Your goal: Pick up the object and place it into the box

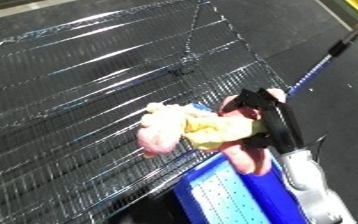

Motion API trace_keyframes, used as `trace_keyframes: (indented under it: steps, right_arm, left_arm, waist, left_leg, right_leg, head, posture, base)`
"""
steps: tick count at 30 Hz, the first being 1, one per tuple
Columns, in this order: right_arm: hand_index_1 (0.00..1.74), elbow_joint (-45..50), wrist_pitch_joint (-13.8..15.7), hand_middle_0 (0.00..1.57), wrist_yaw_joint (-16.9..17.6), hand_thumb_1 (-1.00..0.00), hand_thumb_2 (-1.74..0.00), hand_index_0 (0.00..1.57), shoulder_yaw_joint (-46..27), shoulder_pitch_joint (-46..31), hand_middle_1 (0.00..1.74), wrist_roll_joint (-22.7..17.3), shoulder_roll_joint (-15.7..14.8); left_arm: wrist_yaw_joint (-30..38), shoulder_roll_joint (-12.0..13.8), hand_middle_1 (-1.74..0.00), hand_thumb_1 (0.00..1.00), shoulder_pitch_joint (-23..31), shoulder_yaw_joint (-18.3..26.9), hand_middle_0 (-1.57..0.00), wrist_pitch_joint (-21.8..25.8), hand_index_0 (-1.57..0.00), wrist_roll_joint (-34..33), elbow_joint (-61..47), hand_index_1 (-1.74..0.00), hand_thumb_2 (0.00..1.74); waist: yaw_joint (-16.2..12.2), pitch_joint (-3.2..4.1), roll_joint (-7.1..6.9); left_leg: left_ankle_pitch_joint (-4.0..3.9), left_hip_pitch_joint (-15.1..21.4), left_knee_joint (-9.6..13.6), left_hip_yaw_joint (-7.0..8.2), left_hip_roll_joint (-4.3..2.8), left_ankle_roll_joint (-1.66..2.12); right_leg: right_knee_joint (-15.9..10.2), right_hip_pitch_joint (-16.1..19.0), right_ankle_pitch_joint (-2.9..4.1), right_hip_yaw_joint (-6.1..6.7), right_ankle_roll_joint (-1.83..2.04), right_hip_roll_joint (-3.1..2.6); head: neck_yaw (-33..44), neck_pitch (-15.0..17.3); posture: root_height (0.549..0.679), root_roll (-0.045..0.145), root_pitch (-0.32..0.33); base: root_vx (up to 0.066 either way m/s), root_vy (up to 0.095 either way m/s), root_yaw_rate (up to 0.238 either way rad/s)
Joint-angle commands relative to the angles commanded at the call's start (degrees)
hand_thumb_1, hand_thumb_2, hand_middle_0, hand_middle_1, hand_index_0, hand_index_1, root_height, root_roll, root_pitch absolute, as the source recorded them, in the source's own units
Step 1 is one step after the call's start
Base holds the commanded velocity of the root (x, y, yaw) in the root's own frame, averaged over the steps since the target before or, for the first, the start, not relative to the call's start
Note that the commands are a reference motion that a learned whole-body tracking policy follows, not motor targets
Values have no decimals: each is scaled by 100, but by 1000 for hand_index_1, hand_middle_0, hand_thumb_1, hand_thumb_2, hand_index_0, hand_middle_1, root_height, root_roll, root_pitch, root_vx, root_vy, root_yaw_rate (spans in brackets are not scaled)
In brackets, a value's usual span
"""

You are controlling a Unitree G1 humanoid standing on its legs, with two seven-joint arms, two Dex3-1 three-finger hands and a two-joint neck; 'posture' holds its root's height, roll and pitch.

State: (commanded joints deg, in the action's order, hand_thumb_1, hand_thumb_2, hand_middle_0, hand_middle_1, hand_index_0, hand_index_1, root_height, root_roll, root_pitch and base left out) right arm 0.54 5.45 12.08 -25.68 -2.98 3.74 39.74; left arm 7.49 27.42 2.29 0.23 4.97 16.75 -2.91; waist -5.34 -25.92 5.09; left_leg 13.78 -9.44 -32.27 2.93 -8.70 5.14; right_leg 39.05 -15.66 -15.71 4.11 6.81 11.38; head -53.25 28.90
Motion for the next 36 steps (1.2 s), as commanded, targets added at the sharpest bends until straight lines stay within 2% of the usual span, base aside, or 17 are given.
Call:
trace_keyframes:
  steps: [7,16,26,34,36]
  right_arm:
    - [1566,-342,222,1413,265,-900,-1566,1413,-320,-174,1566,-620,-507]
    - [1566,-671,400,1413,399,-900,-1566,1413,-553,-294,1566,-1065,-773]
    - [696,-1247,435,628,712,-400,-696,628,-829,-216,696,-1142,-769]
    - [0,-2143,419,0,907,0,0,0,-1012,-14,0,-1295,-458]
    - [0,-2316,408,0,921,0,0,0,-1034,10,0,-1312,-396]
  left_arm:
    - [-36,-71,-1740,1000,-21,-157,-1570,37,-1570,-53,49,-1740,1740]
    - [-88,-114,-1740,1000,-152,-394,-1570,113,-1570,-29,127,-1740,1740]
    - [-93,-114,-1740,1000,-241,-521,-1570,212,-1570,-12,224,-1740,1740]
    - [-95,-17,-1740,1000,-265,-548,-1570,300,-1570,-38,261,-1740,1740]
    - [-103,-3,-1740,1000,-255,-538,-1570,320,-1570,-45,253,-1740,1740]
  waist:
    - [-319,-9,308]
    - [-795,8,596]
    - [-1081,52,735]
    - [-1077,96,786]
    - [-1054,104,784]
  left_leg:
    - [84,138,-42,190,57,-21]
    - [167,271,-53,432,130,-27]
    - [180,360,22,549,139,-12]
    - [122,326,94,549,128,17]
    - [111,313,104,543,123,22]
  right_leg:
    - [-62,6,36,175,-10,40]
    - [-140,-24,70,415,-51,28]
    - [-238,-20,136,511,-89,1]
    - [-336,-15,196,483,-95,-9]
    - [-352,-21,208,475,-93,-18]
  head:
    - [-327,99]
    - [-482,365]
    - [-853,425]
    - [-1088,427]
    - [-1090,444]
  posture:
    - [643,67,-102]
    - [646,86,-97]
    - [650,96,-90]
    - [653,98,-79]
    - [653,97,-77]
  base:
    - [9,55,-221]
    - [16,52,-216]
    - [10,18,-98]
    - [-3,-9,6]
    - [-4,-25,2]
